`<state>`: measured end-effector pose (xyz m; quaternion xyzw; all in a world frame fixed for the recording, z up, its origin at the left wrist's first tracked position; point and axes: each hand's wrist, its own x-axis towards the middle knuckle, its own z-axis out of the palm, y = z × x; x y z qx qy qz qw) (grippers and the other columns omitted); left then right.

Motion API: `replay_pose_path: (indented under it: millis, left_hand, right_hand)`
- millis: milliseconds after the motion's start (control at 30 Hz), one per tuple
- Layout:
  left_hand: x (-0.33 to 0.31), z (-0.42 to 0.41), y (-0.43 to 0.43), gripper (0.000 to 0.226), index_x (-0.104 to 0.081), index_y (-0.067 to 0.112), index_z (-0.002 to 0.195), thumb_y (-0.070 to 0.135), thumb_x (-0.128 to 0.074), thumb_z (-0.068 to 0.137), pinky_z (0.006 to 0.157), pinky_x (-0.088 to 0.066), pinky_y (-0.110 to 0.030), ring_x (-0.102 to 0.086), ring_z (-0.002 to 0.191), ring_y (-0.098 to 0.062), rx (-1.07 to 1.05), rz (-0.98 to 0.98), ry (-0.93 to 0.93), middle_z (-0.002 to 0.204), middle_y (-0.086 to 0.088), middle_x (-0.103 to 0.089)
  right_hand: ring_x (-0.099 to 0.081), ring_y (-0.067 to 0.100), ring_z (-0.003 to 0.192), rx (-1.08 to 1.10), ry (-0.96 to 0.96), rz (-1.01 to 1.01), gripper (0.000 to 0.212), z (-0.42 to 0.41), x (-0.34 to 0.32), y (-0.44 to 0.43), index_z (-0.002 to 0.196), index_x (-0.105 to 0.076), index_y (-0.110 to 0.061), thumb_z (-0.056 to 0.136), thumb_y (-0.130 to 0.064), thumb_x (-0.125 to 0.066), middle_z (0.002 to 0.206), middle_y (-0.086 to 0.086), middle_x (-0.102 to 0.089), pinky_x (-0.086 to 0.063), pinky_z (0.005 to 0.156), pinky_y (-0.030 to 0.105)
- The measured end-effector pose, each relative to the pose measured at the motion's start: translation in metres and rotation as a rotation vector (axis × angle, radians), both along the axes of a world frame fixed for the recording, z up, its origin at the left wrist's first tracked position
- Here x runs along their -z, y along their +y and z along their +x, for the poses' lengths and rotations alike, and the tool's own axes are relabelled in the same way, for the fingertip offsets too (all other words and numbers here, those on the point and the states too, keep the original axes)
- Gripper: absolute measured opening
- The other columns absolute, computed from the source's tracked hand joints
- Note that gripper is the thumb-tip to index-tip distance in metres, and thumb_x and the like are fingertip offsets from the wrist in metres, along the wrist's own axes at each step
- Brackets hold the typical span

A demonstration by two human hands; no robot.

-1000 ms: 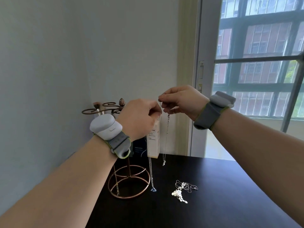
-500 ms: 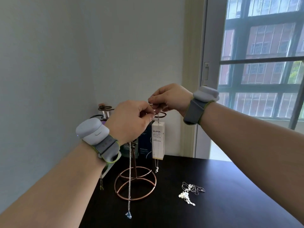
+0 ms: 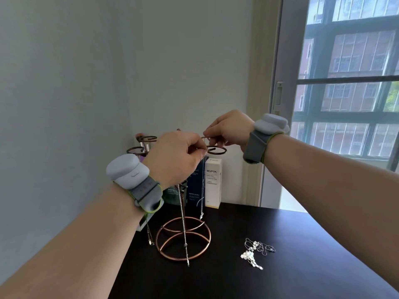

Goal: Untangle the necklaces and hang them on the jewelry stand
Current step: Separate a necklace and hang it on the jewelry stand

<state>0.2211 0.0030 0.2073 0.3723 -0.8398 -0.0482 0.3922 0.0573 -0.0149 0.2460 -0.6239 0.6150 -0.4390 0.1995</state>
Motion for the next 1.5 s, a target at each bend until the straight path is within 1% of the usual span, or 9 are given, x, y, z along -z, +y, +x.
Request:
replay_pose_path:
  millis: [200,567,700,767,900,967,1067,1333,1500]
  left_hand:
    - [0.0,0.0,0.0,0.011,-0.072,0.024,0.091,0.027,-0.062,0.086,0.076,-0.052,-0.03,-0.064,0.077,-0.013,-0.003,-0.013,-0.001,0.081,0.004,-0.071]
    - [0.001,-0.001,0.0,0.013,-0.071,0.023,0.093,0.026,-0.06,0.087,0.079,-0.052,-0.035,-0.063,0.081,-0.012,0.016,-0.052,-0.063,0.086,0.006,-0.071]
    - [0.002,-0.001,0.002,0.014,-0.071,0.023,0.094,0.026,-0.059,0.088,0.071,-0.048,-0.024,-0.057,0.071,-0.007,0.006,-0.074,-0.088,0.087,0.005,-0.07]
    - [0.003,-0.001,0.004,0.014,-0.071,0.023,0.094,0.025,-0.059,0.088,0.067,-0.046,-0.022,-0.054,0.066,-0.006,0.007,-0.075,-0.093,0.086,0.004,-0.07]
    - [0.001,-0.004,0.008,0.015,-0.07,0.023,0.095,0.026,-0.057,0.088,0.075,-0.051,-0.032,-0.061,0.08,-0.016,-0.005,-0.088,-0.114,0.088,0.003,-0.07]
    - [0.001,-0.006,0.011,0.016,-0.07,0.024,0.096,0.026,-0.056,0.089,0.069,-0.047,-0.028,-0.059,0.076,-0.014,-0.015,-0.117,-0.138,0.085,0.005,-0.068]
    - [0.001,-0.012,0.016,0.015,-0.069,0.024,0.095,0.026,-0.055,0.089,0.063,-0.038,-0.022,-0.054,0.073,-0.012,0.0,-0.151,-0.166,0.083,0.005,-0.066]
    - [0.013,-0.028,0.021,0.014,-0.069,0.022,0.094,0.024,-0.057,0.087,0.077,-0.048,-0.034,-0.06,0.083,-0.017,0.068,-0.151,-0.177,0.09,0.002,-0.067]
    - [0.025,-0.036,0.023,0.015,-0.071,0.02,0.096,0.023,-0.059,0.087,0.078,-0.05,-0.035,-0.061,0.084,-0.016,0.111,-0.142,-0.177,0.091,0.001,-0.069]
  right_hand:
    - [-0.052,0.01,0.041,-0.006,-0.043,0.035,0.019,-0.002,-0.003,0.004,0.09,-0.071,0.004,0.077,-0.01,-0.071,0.053,0.001,-0.067,-0.04,0.053,0.023]
    - [-0.049,0.012,0.04,0.098,-0.064,0.137,0.012,-0.006,0.001,0.01,0.082,-0.07,0.004,0.077,-0.007,-0.069,0.048,0.002,-0.064,-0.039,0.055,0.024]
    - [-0.046,0.013,0.043,0.113,-0.028,0.132,0.018,-0.008,0.003,0.016,0.088,-0.069,0.007,0.077,-0.007,-0.068,0.048,0.003,-0.062,-0.037,0.055,0.025]
    - [-0.045,0.015,0.045,0.115,-0.011,0.122,0.021,-0.01,0.006,0.02,0.09,-0.069,0.007,0.076,-0.007,-0.069,0.053,0.005,-0.062,-0.037,0.056,0.026]
    - [-0.049,0.015,0.053,0.1,0.077,0.123,0.023,-0.011,0.008,0.028,0.093,-0.071,0.004,0.077,-0.013,-0.07,0.063,0.006,-0.063,-0.041,0.065,0.03]
    - [-0.051,0.015,0.055,0.096,0.107,0.11,0.023,-0.012,0.011,0.031,0.092,-0.071,0.004,0.076,-0.013,-0.071,0.064,0.005,-0.064,-0.042,0.066,0.03]
    - [-0.054,0.013,0.053,0.1,0.071,0.064,0.019,-0.013,0.017,0.035,0.088,-0.071,0.002,0.073,-0.011,-0.072,0.065,0.006,-0.066,-0.042,0.064,0.03]
    - [-0.055,0.007,0.043,0.059,-0.045,-0.016,0.01,-0.02,0.029,0.05,0.082,-0.071,-0.002,0.071,-0.001,-0.072,0.066,0.009,-0.066,-0.044,0.043,0.014]
    - [-0.057,0.007,0.045,0.061,-0.064,-0.02,0.008,-0.028,0.04,0.054,0.078,-0.071,-0.006,0.071,-0.004,-0.073,0.068,0.008,-0.068,-0.048,0.049,0.017]
